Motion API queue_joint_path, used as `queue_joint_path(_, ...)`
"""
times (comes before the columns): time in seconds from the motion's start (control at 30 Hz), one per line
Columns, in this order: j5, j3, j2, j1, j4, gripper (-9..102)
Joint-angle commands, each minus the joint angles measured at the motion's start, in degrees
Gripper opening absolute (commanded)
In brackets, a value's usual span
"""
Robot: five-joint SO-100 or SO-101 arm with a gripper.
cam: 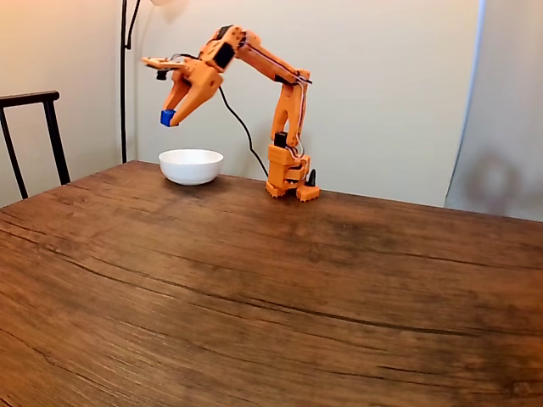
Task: Grasp the cube and drop it in the bowl
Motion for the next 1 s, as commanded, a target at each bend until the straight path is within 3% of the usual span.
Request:
queue_joint_path(0.0, 1.3, -2.4, 3.2, 5.4, 2.2, 8)
queue_joint_path(0.33, 1.8, -1.9, 3.2, 23.8, 7.4, 8)
queue_joint_path(0.7, 9.4, 2.1, 2.3, 39.6, 8.0, 8)
queue_joint_path(0.97, 14.2, 11.7, 2.5, 44.0, 4.0, 8)
